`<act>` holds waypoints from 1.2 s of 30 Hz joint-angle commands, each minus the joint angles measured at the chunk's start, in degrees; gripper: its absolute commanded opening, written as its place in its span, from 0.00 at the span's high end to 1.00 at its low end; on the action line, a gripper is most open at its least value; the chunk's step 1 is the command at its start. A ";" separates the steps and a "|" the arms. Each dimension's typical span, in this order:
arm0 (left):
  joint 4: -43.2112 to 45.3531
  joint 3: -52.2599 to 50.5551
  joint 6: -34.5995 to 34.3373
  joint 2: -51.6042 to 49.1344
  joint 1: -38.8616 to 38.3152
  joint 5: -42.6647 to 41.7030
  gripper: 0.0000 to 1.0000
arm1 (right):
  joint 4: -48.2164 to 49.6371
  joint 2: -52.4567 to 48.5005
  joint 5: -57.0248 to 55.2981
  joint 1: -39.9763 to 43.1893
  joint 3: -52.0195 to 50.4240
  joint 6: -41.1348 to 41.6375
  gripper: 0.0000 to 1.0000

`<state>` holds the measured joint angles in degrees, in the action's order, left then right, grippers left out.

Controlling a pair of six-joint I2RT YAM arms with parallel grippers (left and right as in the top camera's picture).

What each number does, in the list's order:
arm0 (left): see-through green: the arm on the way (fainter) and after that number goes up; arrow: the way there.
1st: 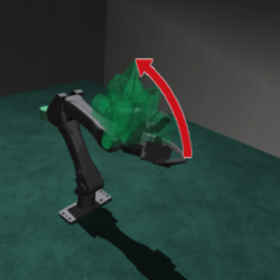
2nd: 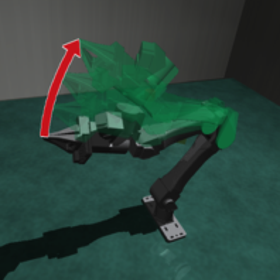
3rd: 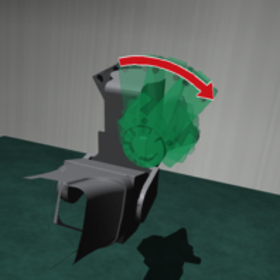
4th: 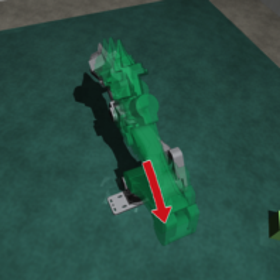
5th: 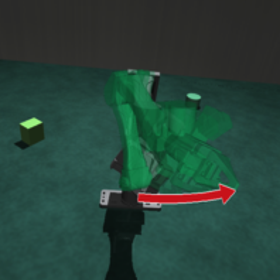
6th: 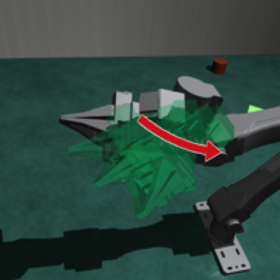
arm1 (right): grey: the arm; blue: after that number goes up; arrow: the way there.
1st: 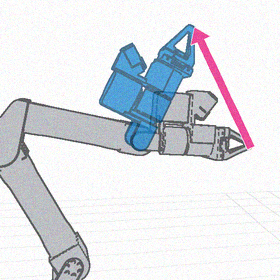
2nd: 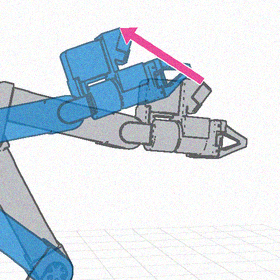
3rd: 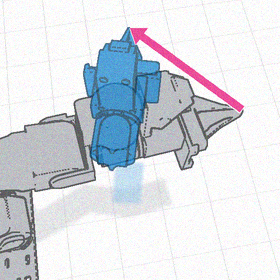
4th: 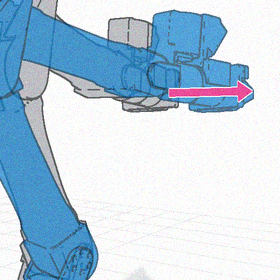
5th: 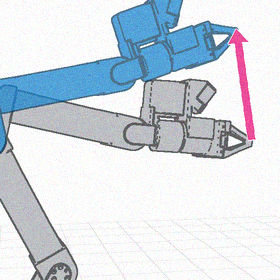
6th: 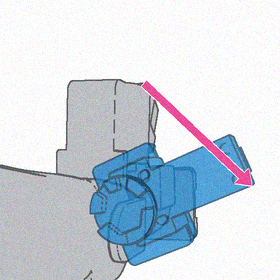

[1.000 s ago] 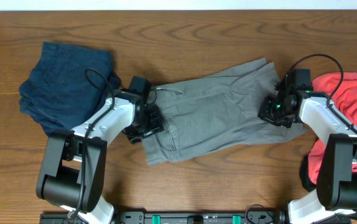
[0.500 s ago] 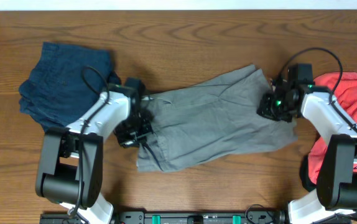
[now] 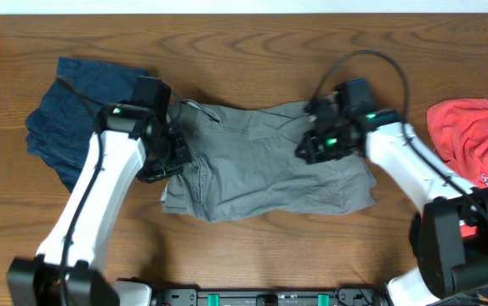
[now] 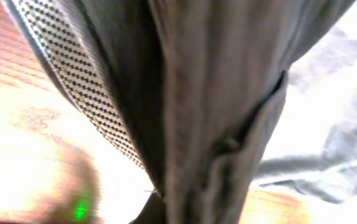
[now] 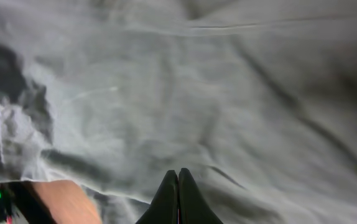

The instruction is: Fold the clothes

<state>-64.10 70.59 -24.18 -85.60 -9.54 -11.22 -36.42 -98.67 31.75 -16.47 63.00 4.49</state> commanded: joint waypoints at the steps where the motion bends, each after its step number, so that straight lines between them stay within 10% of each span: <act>1: -0.15 0.96 0.61 4.00 0.15 -1.05 0.94 | 2.40 0.00 0.13 -4.81 -0.98 0.42 0.97; 25: 9.90 3.43 -2.89 10.38 0.15 -18.82 0.94 | 28.68 -18.34 -0.92 -29.20 -0.96 14.80 0.97; 36: 10.29 2.75 -3.91 10.05 0.13 -18.78 0.94 | 24.00 -10.23 -4.83 -20.74 0.00 14.53 0.91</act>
<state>-53.95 71.99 -27.38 -76.16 -9.54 -28.23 -11.20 -113.78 29.56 -42.09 62.61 18.96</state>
